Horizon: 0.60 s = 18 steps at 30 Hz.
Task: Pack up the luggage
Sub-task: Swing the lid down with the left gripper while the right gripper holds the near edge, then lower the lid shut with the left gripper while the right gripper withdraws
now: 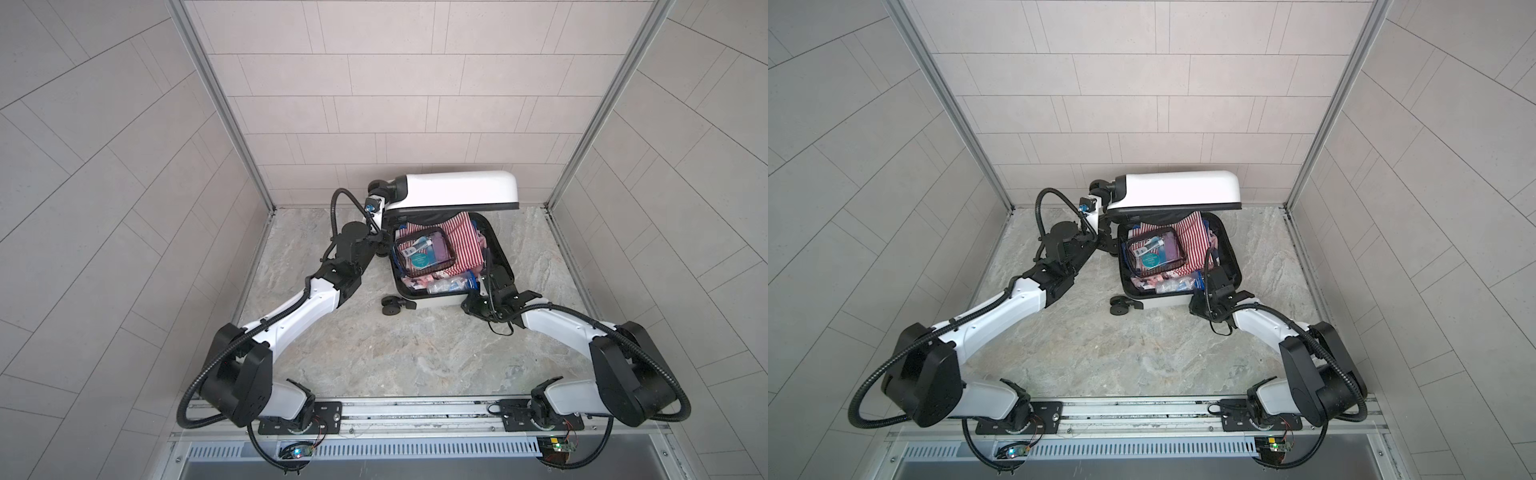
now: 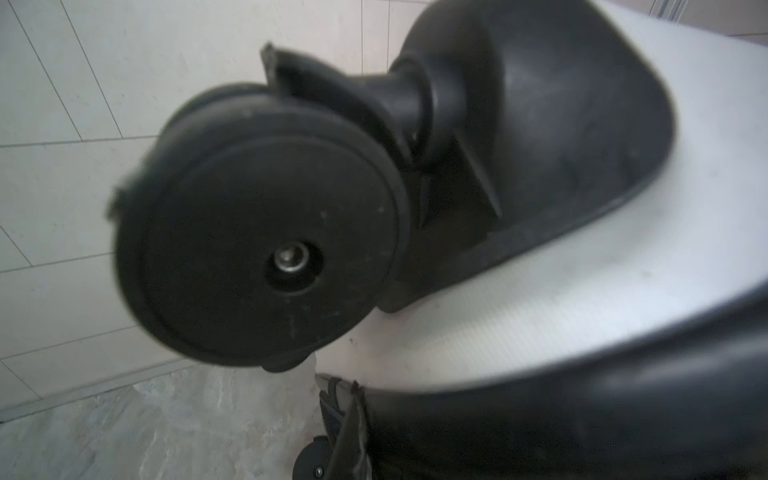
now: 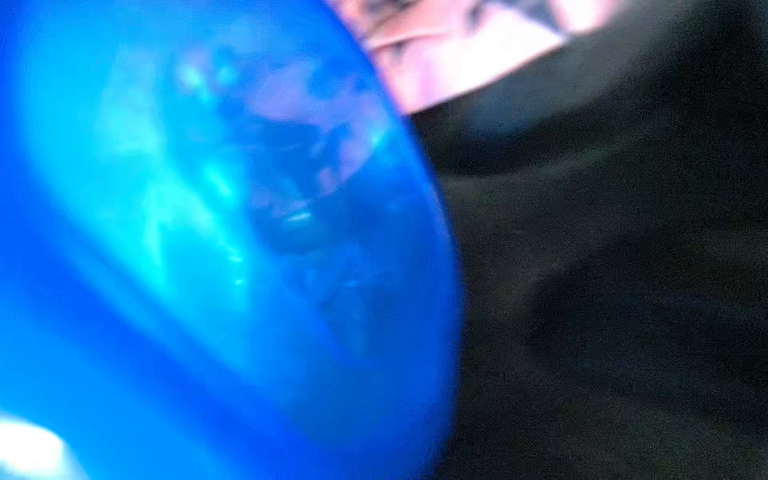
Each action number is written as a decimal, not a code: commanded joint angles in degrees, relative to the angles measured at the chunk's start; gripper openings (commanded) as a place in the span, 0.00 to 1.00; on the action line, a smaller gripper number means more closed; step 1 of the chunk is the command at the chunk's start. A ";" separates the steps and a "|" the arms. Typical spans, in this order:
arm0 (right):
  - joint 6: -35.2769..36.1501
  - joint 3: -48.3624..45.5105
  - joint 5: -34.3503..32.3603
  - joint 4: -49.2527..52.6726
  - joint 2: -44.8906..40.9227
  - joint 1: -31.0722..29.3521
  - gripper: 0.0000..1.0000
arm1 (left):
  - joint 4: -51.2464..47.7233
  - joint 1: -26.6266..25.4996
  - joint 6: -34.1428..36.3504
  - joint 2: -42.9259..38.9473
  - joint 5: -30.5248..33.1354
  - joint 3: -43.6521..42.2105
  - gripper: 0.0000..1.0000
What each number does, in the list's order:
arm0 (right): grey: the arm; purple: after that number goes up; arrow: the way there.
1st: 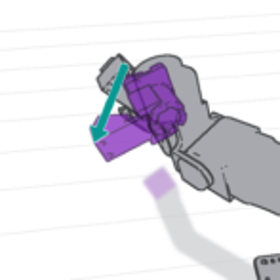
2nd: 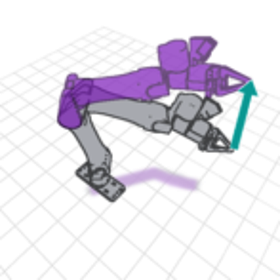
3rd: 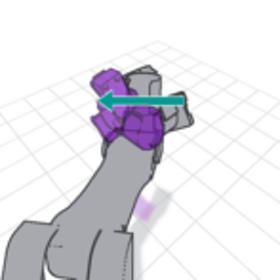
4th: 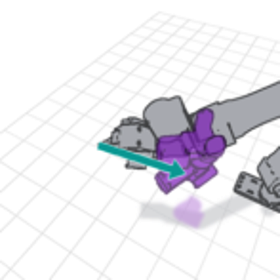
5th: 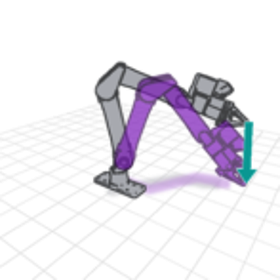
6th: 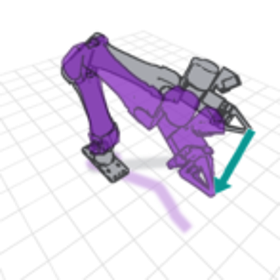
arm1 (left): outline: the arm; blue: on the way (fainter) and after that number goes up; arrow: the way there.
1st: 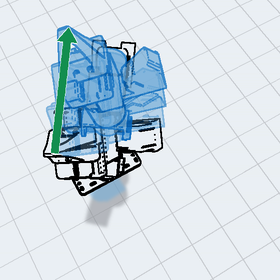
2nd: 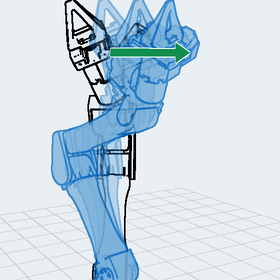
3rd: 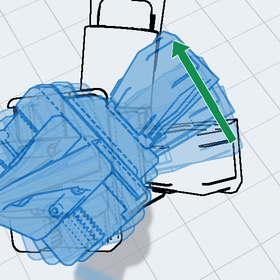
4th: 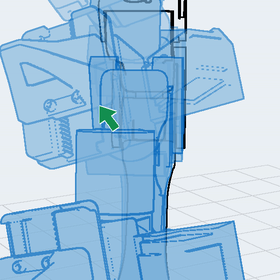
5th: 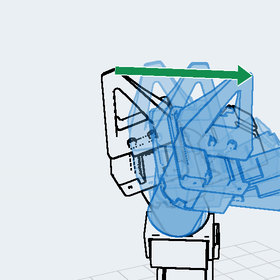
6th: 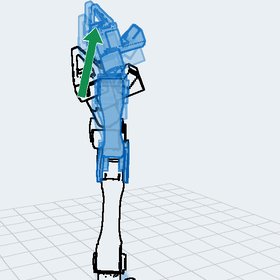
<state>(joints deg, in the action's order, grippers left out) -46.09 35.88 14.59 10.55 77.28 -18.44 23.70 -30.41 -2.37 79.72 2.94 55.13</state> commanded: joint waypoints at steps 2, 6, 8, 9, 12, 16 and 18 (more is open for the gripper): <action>-1.66 -2.73 -3.01 -1.71 -4.53 2.45 0.39 | 4.58 -2.45 -6.00 -4.85 -3.68 -3.34 0.00; -1.39 -4.70 -2.06 -0.65 -7.40 4.36 0.40 | 4.32 -3.69 -7.38 -7.11 -2.76 -6.86 0.00; -0.91 -5.33 -1.84 0.19 -8.46 5.43 0.41 | 4.10 -4.75 -7.74 -7.99 -2.04 -8.59 0.00; -0.53 -5.45 -1.63 0.64 -8.92 5.91 0.41 | 3.99 -5.36 -8.08 -8.54 -1.66 -9.44 0.00; 0.28 -5.77 -0.83 1.65 -9.80 7.28 0.41 | 3.23 -6.79 -9.28 -9.88 -0.81 -12.29 0.07; 0.24 -7.07 0.39 1.76 -11.28 9.16 0.41 | 2.67 -8.70 -11.42 -12.50 1.45 -17.03 0.27; 0.15 -7.88 0.82 1.67 -12.09 9.68 0.41 | 2.09 -9.20 -12.48 -13.89 2.35 -19.07 0.36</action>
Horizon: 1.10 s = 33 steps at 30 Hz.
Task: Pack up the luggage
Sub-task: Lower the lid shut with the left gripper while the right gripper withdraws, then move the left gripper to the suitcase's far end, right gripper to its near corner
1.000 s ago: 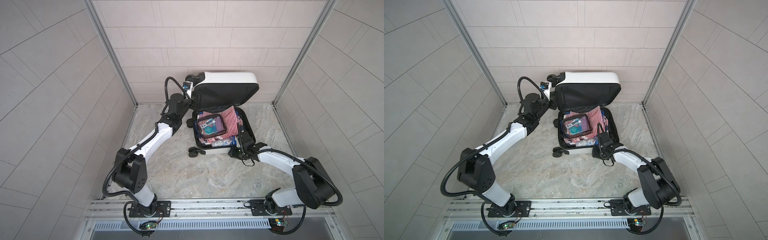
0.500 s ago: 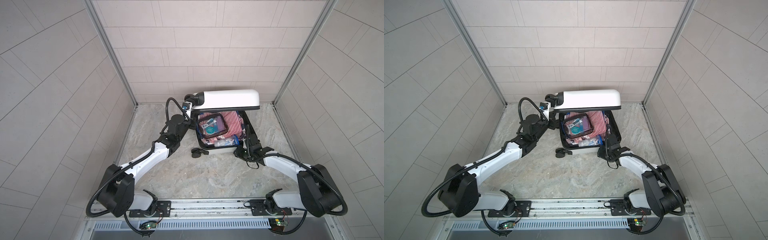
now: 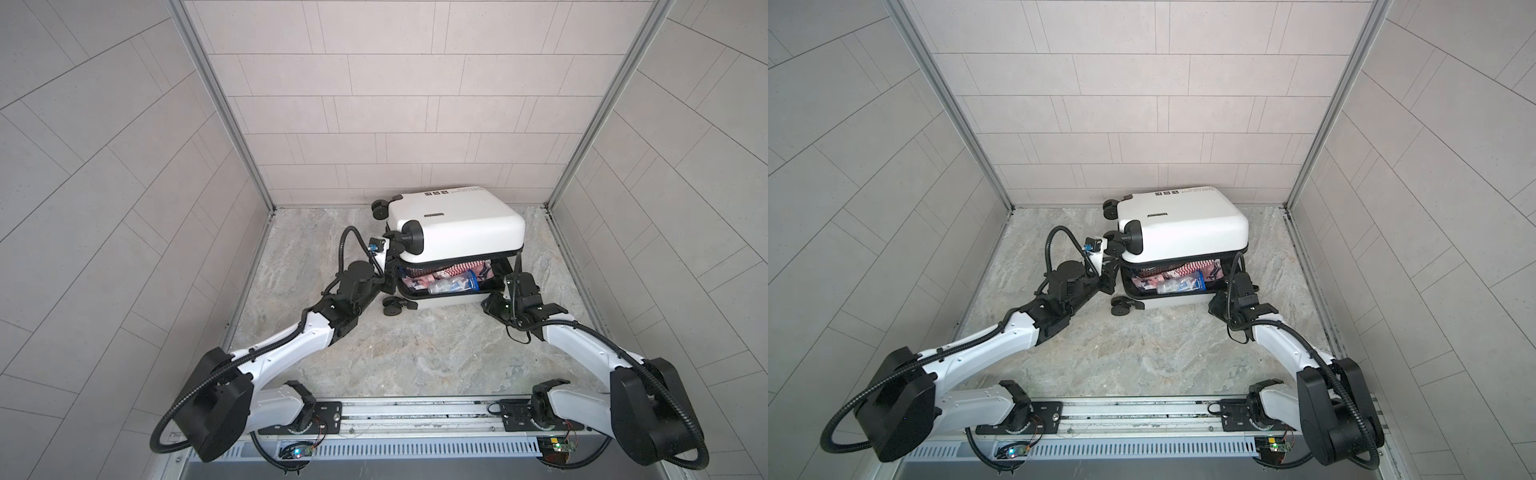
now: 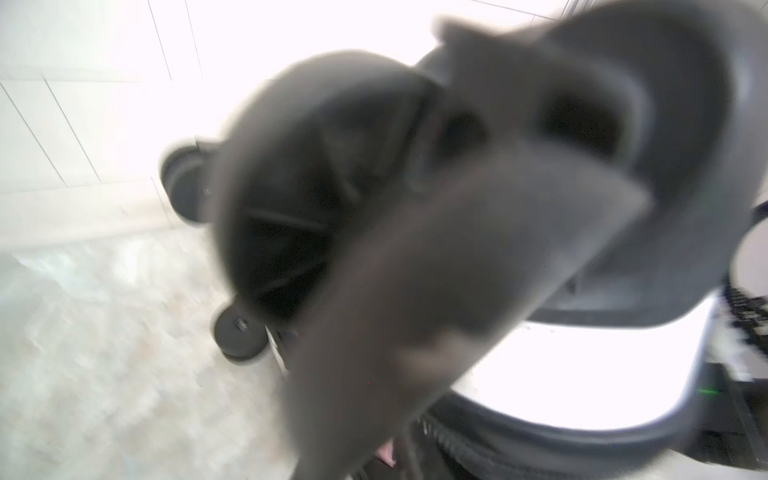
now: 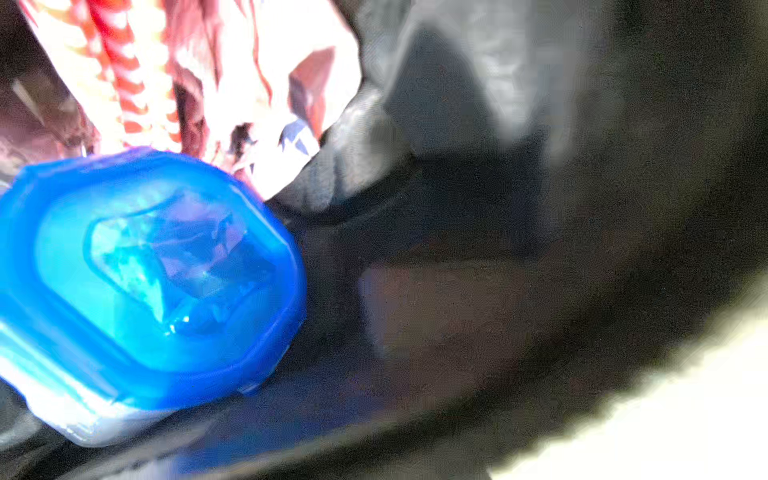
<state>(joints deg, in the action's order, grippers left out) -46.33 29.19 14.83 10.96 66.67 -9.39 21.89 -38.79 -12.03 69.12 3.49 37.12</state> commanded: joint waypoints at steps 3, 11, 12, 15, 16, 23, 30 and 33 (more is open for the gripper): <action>0.21 -2.00 0.86 1.18 -2.29 1.03 0.41 | 3.19 -1.57 -4.46 -5.15 2.53 -3.84 0.41; 0.17 -3.77 0.91 1.08 -3.08 1.17 0.41 | 1.80 -2.87 -7.99 -9.59 4.65 -8.81 0.42; 0.18 -3.99 0.95 1.24 -3.29 1.16 0.41 | 1.03 -2.87 -8.18 -10.38 4.64 -8.98 0.42; 0.38 -4.39 0.71 2.70 -4.52 1.33 0.41 | -2.86 -2.88 -9.12 -13.04 4.17 -8.74 0.43; 0.44 -4.39 0.72 3.35 -5.20 1.46 0.41 | -4.05 -2.91 -9.38 -14.14 3.95 -8.65 0.43; 2.64 -2.82 -2.67 15.51 -14.94 2.23 0.56 | -20.77 -2.96 -12.04 -25.62 7.05 -5.50 0.52; 3.81 -1.72 -6.03 21.89 -25.42 2.78 0.71 | -31.63 2.66 -13.16 -20.12 -0.81 6.35 0.79; 5.15 0.26 -6.91 24.14 -26.77 2.73 0.73 | -32.29 11.12 -17.46 -11.82 -14.15 11.15 0.79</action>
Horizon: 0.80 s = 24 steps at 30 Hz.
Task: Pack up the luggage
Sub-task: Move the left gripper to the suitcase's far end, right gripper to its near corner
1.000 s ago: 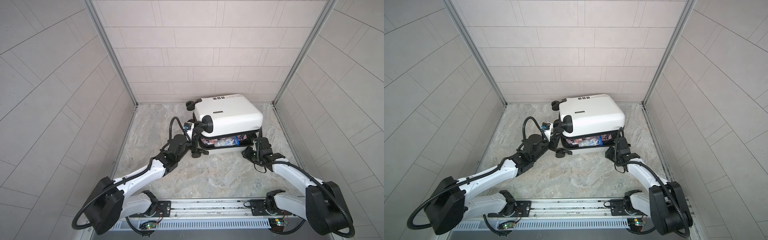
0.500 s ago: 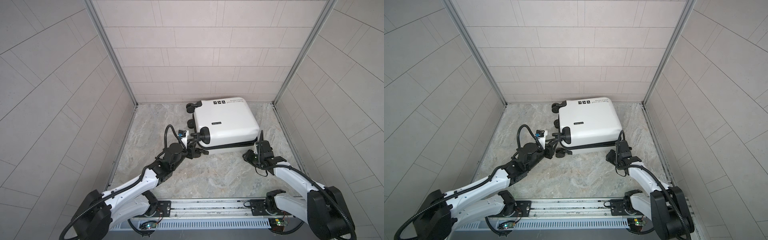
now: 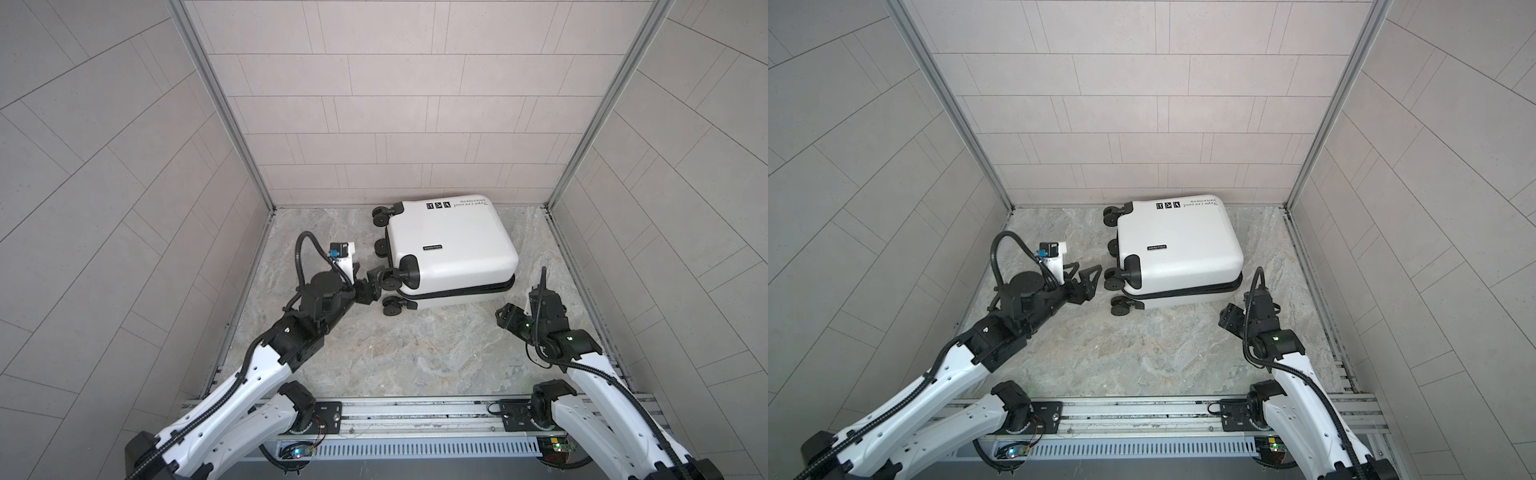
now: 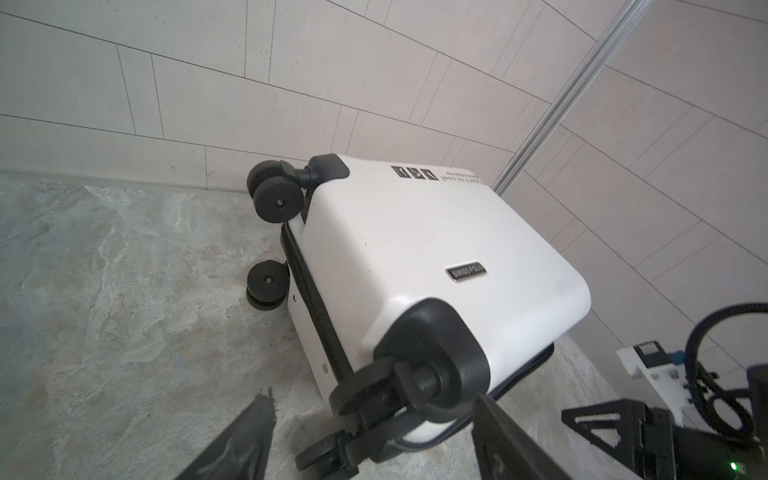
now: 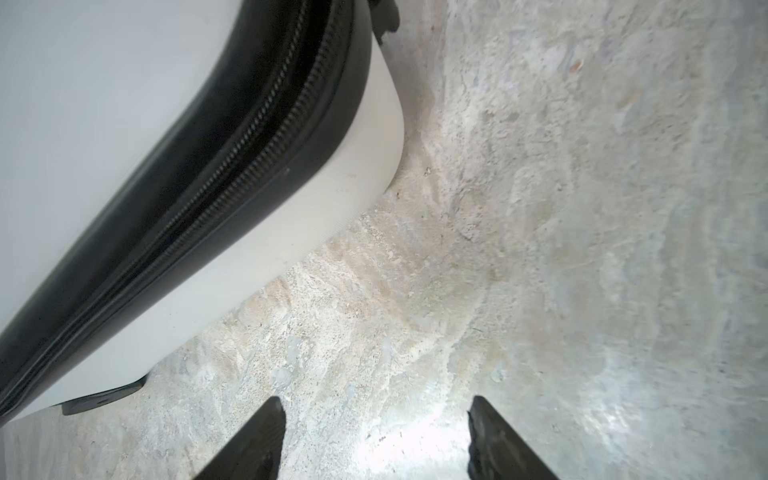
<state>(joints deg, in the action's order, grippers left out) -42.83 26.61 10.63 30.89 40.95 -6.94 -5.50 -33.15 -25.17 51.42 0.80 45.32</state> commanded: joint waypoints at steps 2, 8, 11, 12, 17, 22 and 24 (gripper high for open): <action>2.37 3.66 -2.81 4.06 -0.56 0.42 0.70 | -3.58 10.56 -7.51 11.42 -18.90 5.39 0.74; 3.02 4.84 -2.53 -0.98 6.99 1.09 0.54 | -2.59 17.16 -7.18 24.54 -21.70 16.42 0.68; 2.66 5.42 -0.34 -5.03 12.28 2.10 0.51 | -2.46 20.66 -7.63 31.60 -22.85 24.46 0.68; 2.53 5.82 0.07 -6.10 14.00 2.20 0.50 | -1.86 21.93 -8.36 34.53 -23.65 26.90 0.68; 2.97 8.26 0.90 -8.17 20.60 2.71 0.50 | 3.74 26.74 -13.92 48.15 -28.58 36.91 0.65; 3.28 10.19 1.97 -10.02 25.25 3.33 0.50 | 7.28 29.08 -18.94 62.63 -34.53 49.09 0.62; 3.58 10.95 2.41 -10.43 27.34 3.66 0.48 | 7.55 29.32 -19.28 68.49 -36.39 54.65 0.61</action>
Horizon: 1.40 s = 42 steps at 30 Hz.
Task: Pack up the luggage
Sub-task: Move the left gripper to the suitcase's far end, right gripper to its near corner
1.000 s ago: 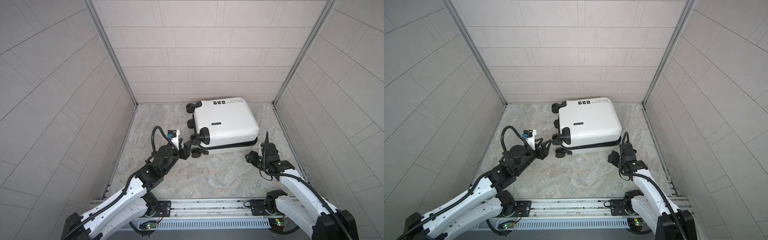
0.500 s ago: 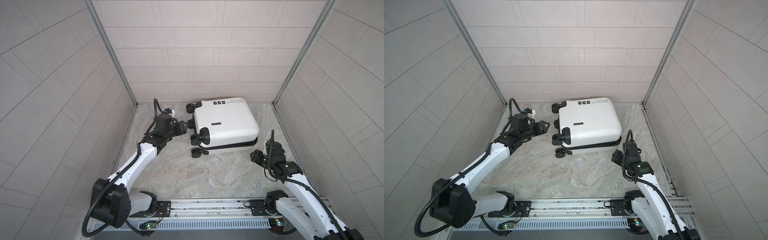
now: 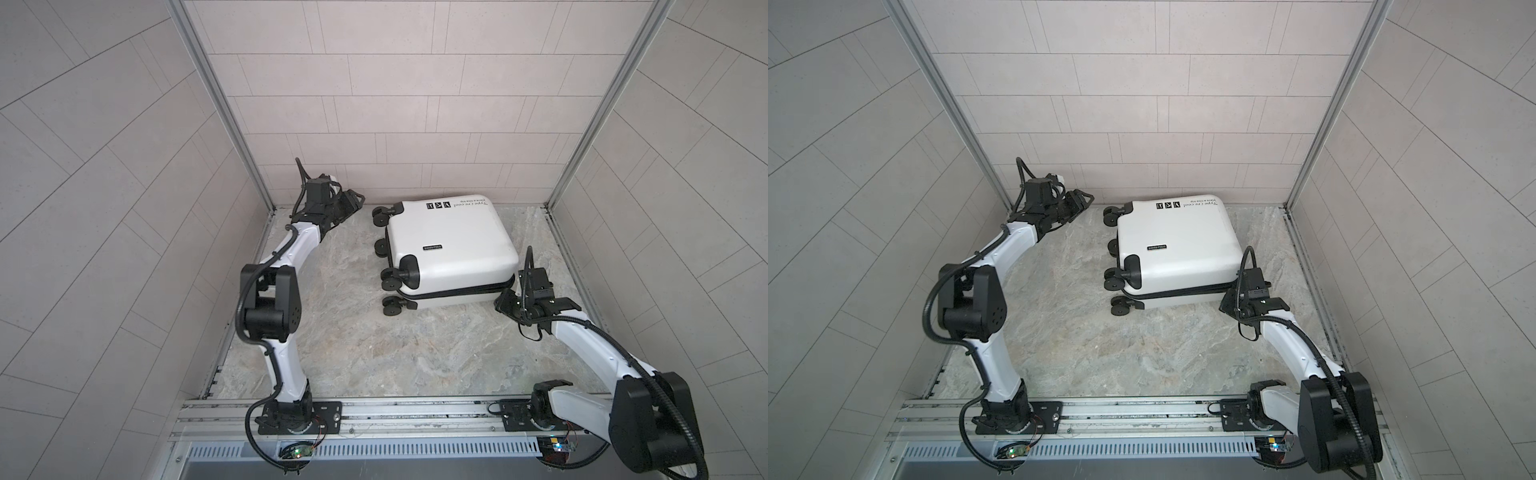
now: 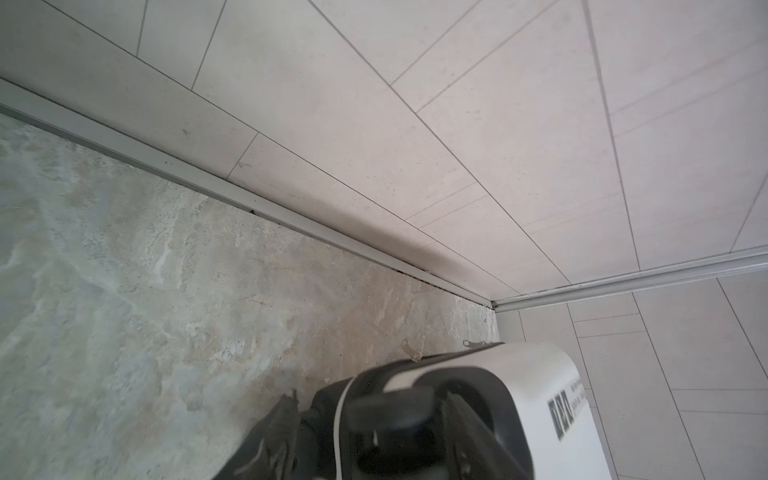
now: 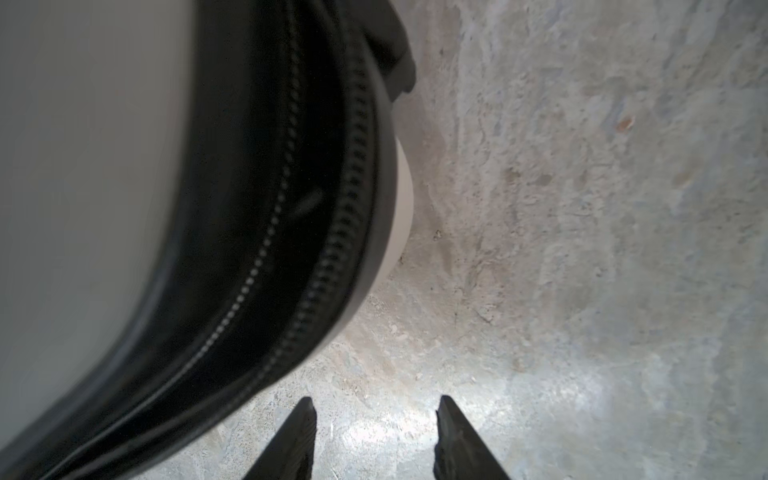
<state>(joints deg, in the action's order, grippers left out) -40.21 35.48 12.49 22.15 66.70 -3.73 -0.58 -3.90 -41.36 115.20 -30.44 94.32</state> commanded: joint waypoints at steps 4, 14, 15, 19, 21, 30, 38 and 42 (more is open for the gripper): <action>1.43 3.46 1.99 -2.31 5.54 1.01 0.46 | 3.57 0.21 -4.68 14.60 -8.45 14.61 0.59; 2.01 7.03 3.04 -4.45 13.54 1.15 0.42 | 2.58 -0.88 -4.37 26.68 -11.38 21.77 0.47; 2.14 7.13 3.06 -4.61 13.96 1.09 0.42 | 2.87 -1.24 -3.80 26.86 -11.53 20.64 0.46; 2.58 7.45 3.14 -4.75 14.91 1.22 0.42 | 6.97 -1.90 -4.28 26.28 -12.34 14.58 0.42; 2.84 7.74 3.14 -4.71 15.37 1.48 0.43 | 9.99 -2.02 -5.63 25.63 -12.70 10.71 0.40; 3.99 10.67 3.61 -3.88 17.33 2.32 0.45 | 28.89 -2.16 -13.50 19.23 -14.75 -9.22 0.36; 4.42 11.82 4.72 -4.05 17.45 3.07 0.60 | 34.20 -3.64 -14.36 14.45 -15.94 -20.66 0.33; 5.84 13.04 4.72 -3.20 17.74 3.38 0.63 | 37.88 -4.25 -15.31 11.08 -16.66 -26.91 0.32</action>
<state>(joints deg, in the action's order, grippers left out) -35.75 45.93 16.08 21.56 84.12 -0.34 35.14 -6.76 -55.24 128.64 -44.14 71.72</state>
